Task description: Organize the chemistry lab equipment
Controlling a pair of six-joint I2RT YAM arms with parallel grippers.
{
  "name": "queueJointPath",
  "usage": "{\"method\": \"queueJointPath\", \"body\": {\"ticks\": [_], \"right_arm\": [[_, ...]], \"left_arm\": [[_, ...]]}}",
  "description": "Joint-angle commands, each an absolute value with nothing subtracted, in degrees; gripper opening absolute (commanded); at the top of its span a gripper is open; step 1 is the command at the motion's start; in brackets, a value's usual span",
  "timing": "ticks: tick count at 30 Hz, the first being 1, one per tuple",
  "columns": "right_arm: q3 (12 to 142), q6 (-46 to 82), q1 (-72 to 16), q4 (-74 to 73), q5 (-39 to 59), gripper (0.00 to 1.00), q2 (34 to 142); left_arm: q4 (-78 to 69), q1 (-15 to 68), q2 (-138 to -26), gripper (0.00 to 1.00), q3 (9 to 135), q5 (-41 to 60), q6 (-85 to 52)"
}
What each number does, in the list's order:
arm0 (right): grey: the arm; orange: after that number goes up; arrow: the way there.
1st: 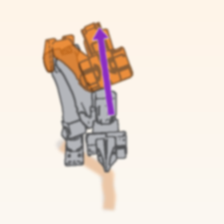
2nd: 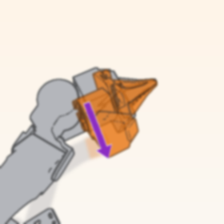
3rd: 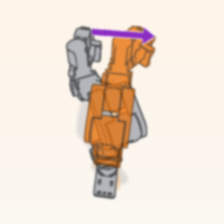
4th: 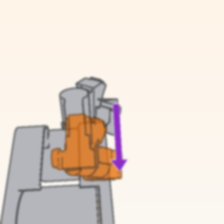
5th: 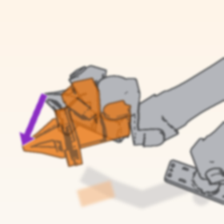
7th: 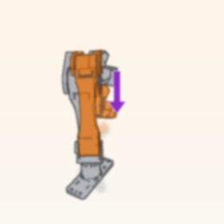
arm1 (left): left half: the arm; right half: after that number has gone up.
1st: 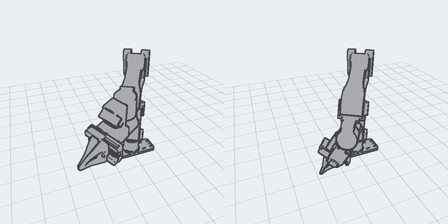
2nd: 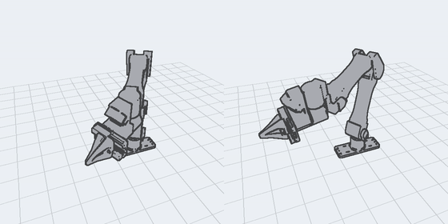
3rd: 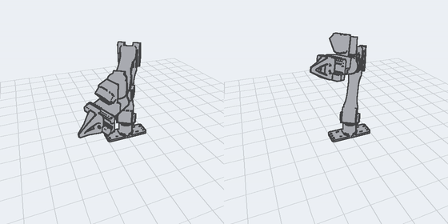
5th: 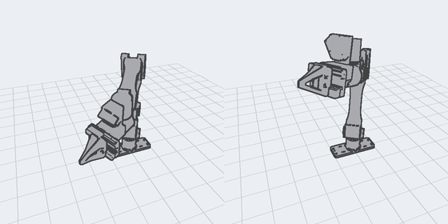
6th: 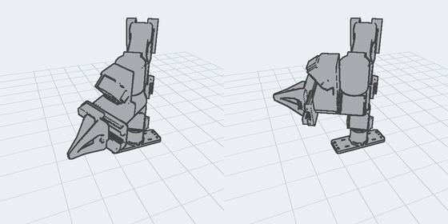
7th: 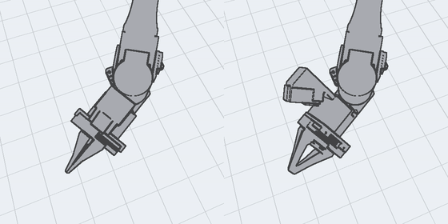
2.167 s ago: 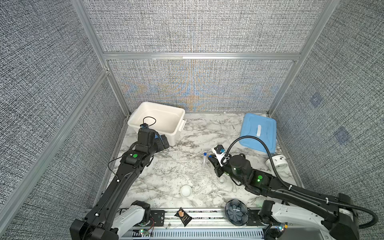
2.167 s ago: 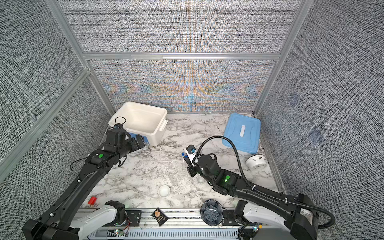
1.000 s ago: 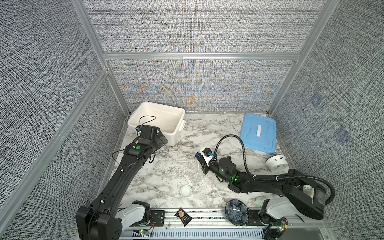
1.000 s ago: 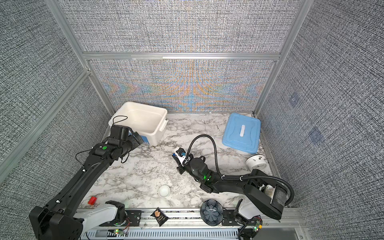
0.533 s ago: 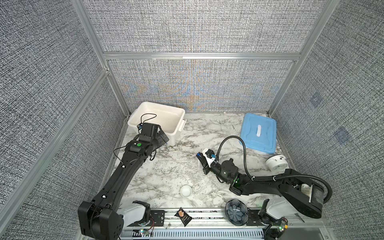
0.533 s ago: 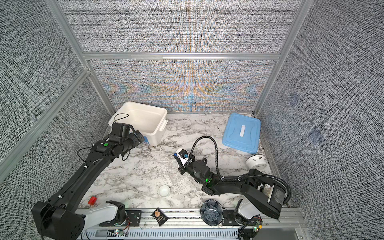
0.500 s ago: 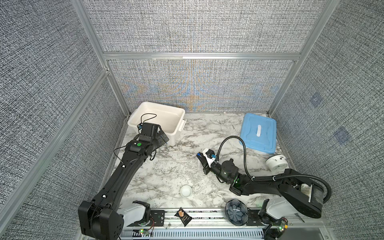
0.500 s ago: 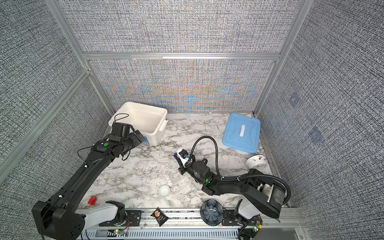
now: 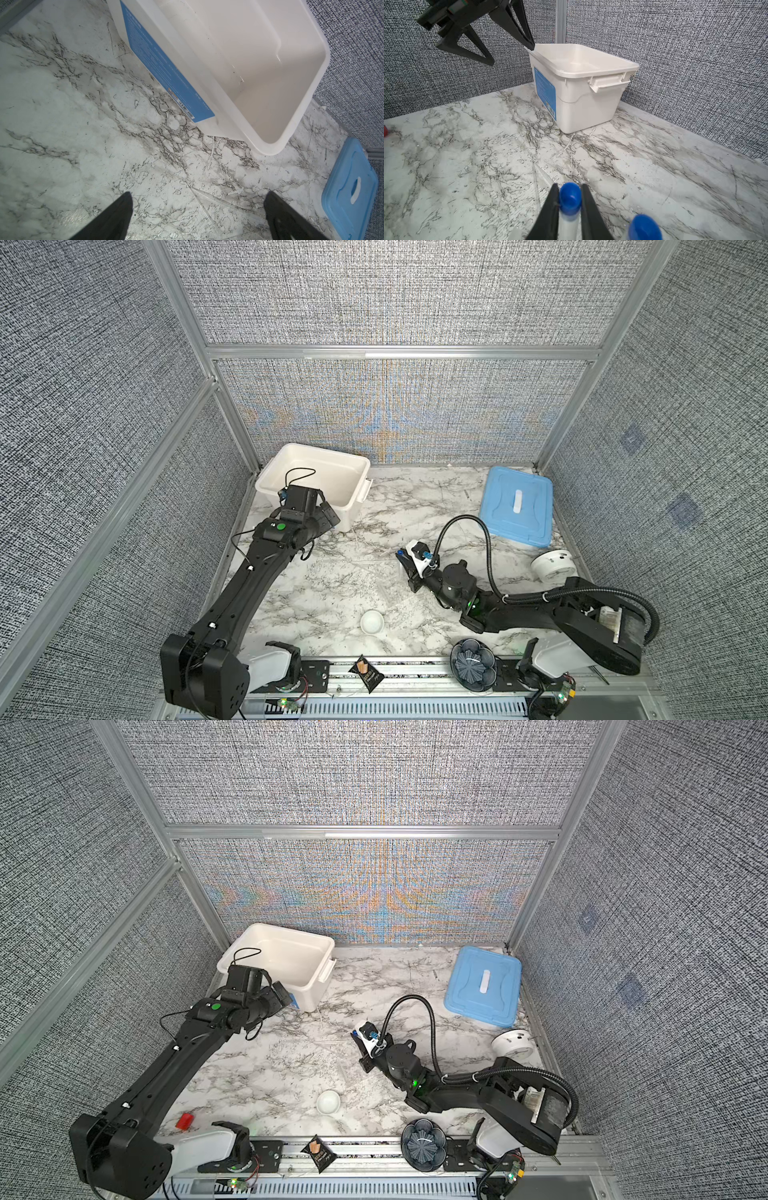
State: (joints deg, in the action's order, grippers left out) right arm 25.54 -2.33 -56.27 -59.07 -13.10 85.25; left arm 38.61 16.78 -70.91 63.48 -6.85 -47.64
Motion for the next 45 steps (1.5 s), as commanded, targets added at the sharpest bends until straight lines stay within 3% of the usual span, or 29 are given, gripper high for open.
{"method": "queueJointPath", "body": {"ticks": [1,8,29,33,38,45], "right_arm": [[24.63,-2.53,-56.47,-61.8,-15.01,0.24,85.92],[24.39,-2.94,-56.5,-61.84,-16.17,0.3,85.11],[24.6,-2.09,-57.11,-54.26,-15.5,0.27,79.97],[26.99,-1.08,-57.09,-45.86,-14.06,0.34,75.42],[31.74,-0.37,-57.05,-33.29,-12.87,0.52,69.19],[47.14,4.92,-55.76,-0.87,-15.32,0.57,63.85]], "left_arm": [[37.72,16.7,-71.52,0.99,63.72,-5.75,-48.25],[37.39,16.7,-72.45,0.99,64.36,-5.19,-48.07],[36.38,16.7,-71.35,0.99,64.53,-6.73,-44.37],[35.61,16.7,-71.38,0.99,65.54,-7.38,-41.63],[35.52,16.7,-70.78,0.99,66.36,-9.19,-37.73],[32.66,16.7,-68.16,0.99,64.84,-10.06,-29.27]]}}
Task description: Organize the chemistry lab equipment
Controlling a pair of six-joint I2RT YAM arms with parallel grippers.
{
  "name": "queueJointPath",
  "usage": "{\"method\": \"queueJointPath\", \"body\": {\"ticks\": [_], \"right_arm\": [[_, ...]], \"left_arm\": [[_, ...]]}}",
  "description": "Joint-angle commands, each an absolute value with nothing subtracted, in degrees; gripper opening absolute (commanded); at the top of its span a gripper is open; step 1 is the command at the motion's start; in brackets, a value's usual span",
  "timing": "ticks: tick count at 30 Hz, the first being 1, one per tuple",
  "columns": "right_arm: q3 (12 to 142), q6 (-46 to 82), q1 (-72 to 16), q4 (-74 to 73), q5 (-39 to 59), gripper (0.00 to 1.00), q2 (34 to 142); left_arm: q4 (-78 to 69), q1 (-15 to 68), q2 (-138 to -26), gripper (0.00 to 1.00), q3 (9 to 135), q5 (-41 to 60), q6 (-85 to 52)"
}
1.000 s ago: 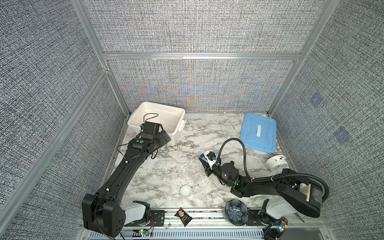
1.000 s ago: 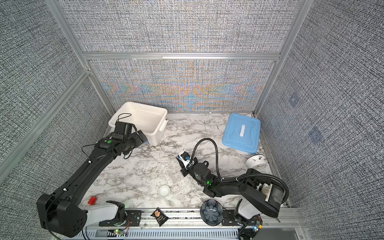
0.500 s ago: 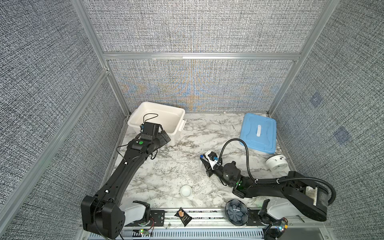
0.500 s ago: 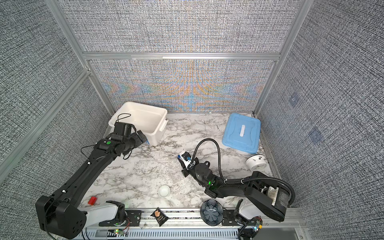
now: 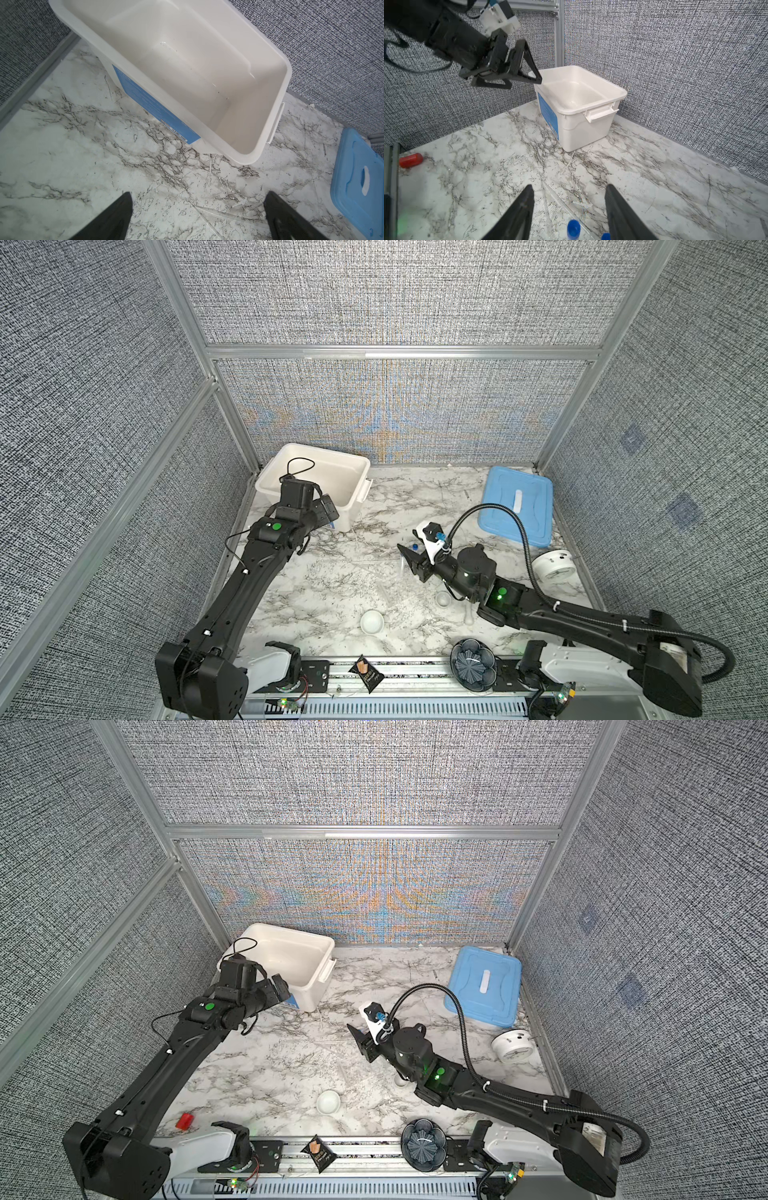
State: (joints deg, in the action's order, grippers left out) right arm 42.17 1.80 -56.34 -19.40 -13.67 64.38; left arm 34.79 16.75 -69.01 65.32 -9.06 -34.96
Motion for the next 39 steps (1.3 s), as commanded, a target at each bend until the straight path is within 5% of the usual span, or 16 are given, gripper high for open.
{"method": "queueJointPath", "body": {"ticks": [1,8,17,25,39], "right_arm": [[49.95,5.78,-55.56,4.4,-15.5,0.57,64.17],[67.9,16.06,-55.02,36.57,-9.75,0.5,69.93],[84.67,19.53,-55.04,56.75,-6.81,0.46,84.34],[94.53,18.26,-54.57,60.21,-6.18,0.46,95.05],[95.97,15.16,-50.06,58.64,-2.56,0.5,92.37]], "left_arm": [[32.04,16.7,-67.84,0.99,64.44,-9.84,-28.0],[26.95,16.7,-66.58,0.99,59.42,-9.96,-23.32],[26.49,16.7,-67.3,0.99,58.7,-11.69,-21.45],[25.96,16.7,-66.29,0.99,57.39,-11.87,-22.02],[26.41,16.7,-63.89,0.99,56.88,-13.05,-18.99]]}}
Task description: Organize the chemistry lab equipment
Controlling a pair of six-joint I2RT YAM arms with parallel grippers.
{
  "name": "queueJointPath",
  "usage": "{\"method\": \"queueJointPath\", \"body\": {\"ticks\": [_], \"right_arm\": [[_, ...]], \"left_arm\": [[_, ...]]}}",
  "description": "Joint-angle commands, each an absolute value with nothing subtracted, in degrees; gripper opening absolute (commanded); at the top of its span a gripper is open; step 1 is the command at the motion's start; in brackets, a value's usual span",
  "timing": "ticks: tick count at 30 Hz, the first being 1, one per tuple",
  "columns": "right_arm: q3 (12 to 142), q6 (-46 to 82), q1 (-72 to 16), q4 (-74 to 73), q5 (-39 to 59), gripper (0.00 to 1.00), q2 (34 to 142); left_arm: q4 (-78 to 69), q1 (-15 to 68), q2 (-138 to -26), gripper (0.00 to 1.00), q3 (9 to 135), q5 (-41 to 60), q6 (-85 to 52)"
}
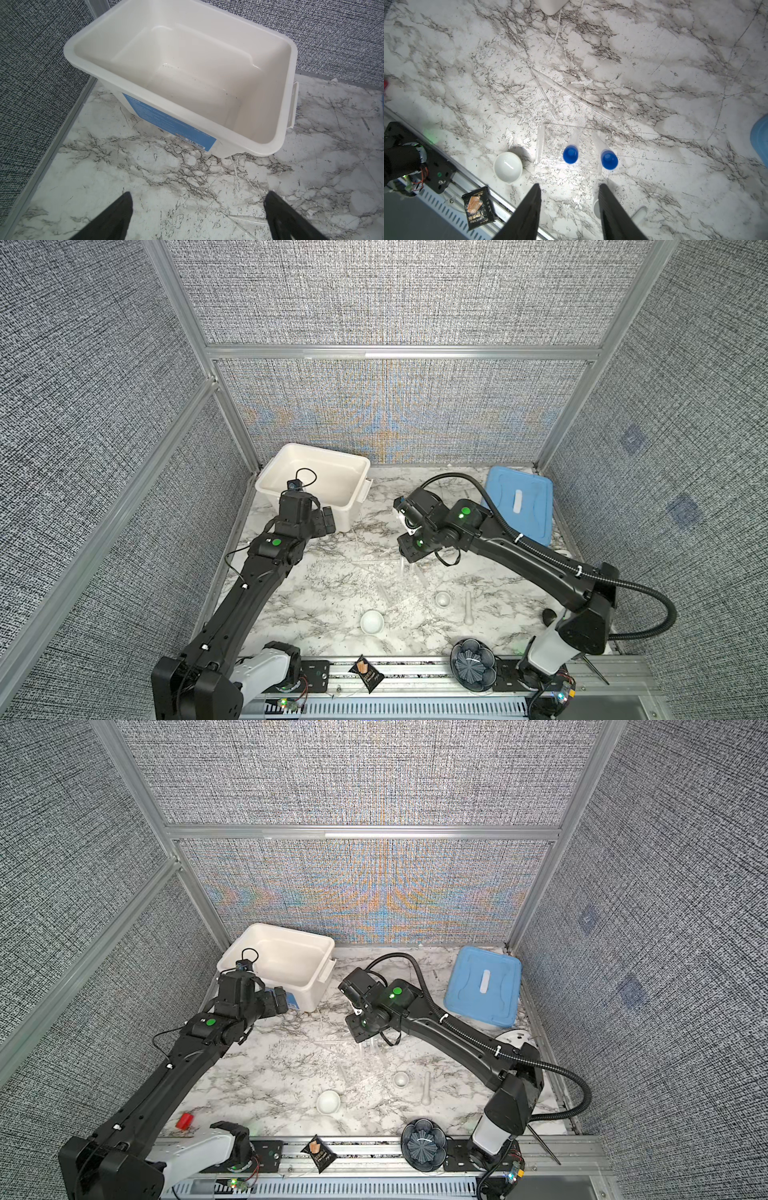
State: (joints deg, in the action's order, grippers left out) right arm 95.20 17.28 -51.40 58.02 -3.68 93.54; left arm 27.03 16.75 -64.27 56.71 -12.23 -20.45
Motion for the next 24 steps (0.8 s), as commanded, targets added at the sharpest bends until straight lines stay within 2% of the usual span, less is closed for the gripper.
{"method": "queueJointPath", "body": {"ticks": [1,8,16,24], "right_arm": [[95.98,15.13,-48.95,58.09,-1.84,0.5,91.84],[95.0,17.2,-40.65,55.71,0.14,0.5,88.94],[90.5,17.55,-31.75,60.36,-8.83,0.52,86.17],[84.84,22.36,-21.8,54.31,-8.8,0.61,83.5]], "left_arm": [[26.35,16.7,-63.88,0.99,56.95,-13.11,-18.71],[26.89,16.7,-63.47,0.99,58.14,-13.79,-17.64],[25.58,16.7,-64.64,0.99,60.93,-15.51,-14.91],[26.02,16.7,-70.13,0.99,66.14,-11.47,-15.93]]}}
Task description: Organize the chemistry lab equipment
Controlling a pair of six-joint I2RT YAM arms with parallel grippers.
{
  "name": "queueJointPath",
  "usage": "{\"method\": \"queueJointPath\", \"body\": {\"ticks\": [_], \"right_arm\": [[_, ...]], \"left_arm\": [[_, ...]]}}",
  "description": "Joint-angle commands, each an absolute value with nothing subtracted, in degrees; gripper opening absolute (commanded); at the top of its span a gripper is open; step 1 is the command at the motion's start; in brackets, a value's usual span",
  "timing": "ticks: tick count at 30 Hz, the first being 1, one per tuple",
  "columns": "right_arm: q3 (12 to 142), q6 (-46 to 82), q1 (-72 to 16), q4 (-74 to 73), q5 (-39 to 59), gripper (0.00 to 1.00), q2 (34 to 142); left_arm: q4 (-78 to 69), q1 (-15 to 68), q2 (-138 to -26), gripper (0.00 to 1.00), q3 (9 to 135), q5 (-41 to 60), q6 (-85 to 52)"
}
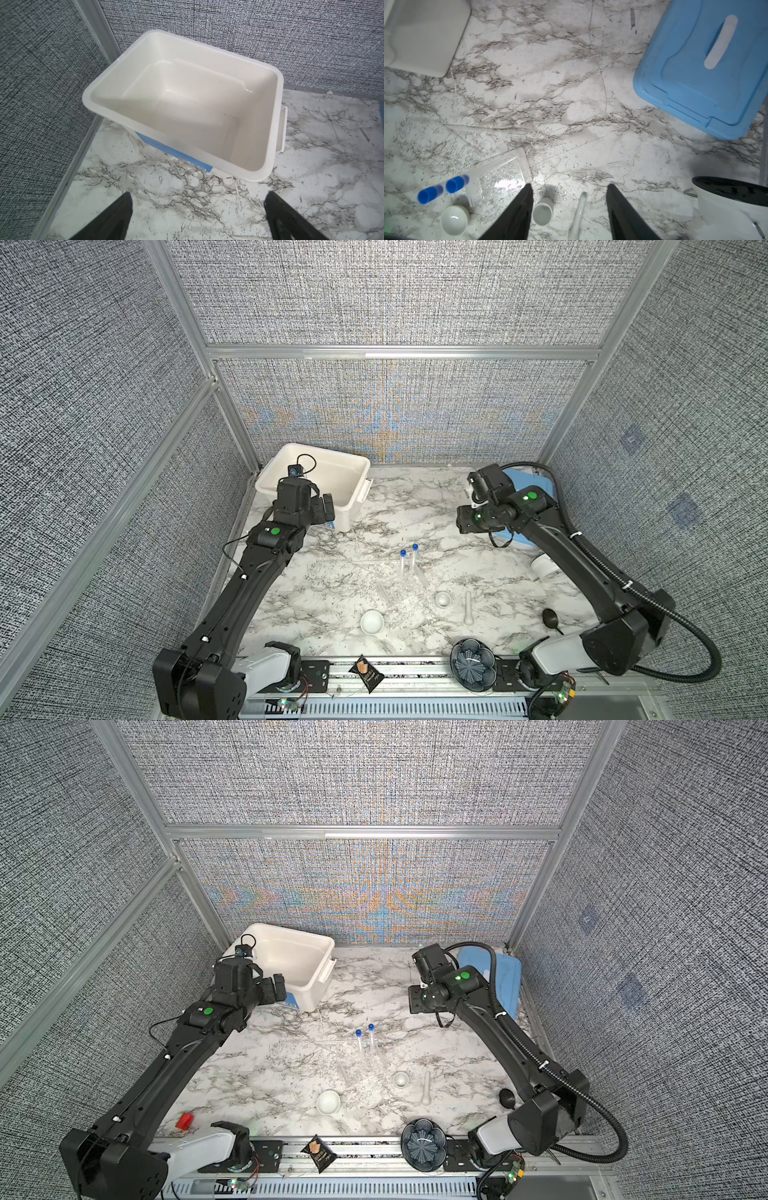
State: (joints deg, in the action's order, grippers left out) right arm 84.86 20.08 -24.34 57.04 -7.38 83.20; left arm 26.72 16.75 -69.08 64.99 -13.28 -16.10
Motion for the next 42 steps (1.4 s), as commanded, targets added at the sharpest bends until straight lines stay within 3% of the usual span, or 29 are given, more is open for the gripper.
{"method": "queueJointPath", "body": {"ticks": [1,11,16,23,30,37,39,42], "right_arm": [[85.66,22.24,-20.09,53.74,-9.37,0.62,84.4],[85.65,31.48,-12.08,47.15,-9.12,0.65,87.34],[80.43,43.09,-9.29,43.47,14.61,0.63,87.75],[75.38,40.26,-9.36,40.51,11.38,0.63,87.57],[80.35,39.34,-9.9,38.19,11.71,0.6,96.23],[84.85,38.04,-10.74,36.08,12.05,0.6,101.75],[86.27,36.36,-10.78,37.37,11.51,0.62,102.57],[84.5,34.19,-10.72,34.69,10.38,0.75,101.99]], "left_arm": [[25.87,16.7,-71.05,0.99,66.88,-10.69,-15.39],[27.8,16.7,-81.54,0.99,77.36,1.67,-14.77],[30.8,16.7,-87.37,0.99,83.23,2.26,-15.36],[35.71,16.7,-95.9,0.96,93.34,4.28,-12.38],[39.99,16.7,-101.25,0.96,101.56,7.98,-9.92],[44.67,16.7,-100.15,0.96,100.06,14.09,-8.06],[45.38,16.7,-99.18,0.97,98.68,14.11,-7.54],[46.24,16.7,-97.74,0.97,97.28,12.58,-6.83]]}}
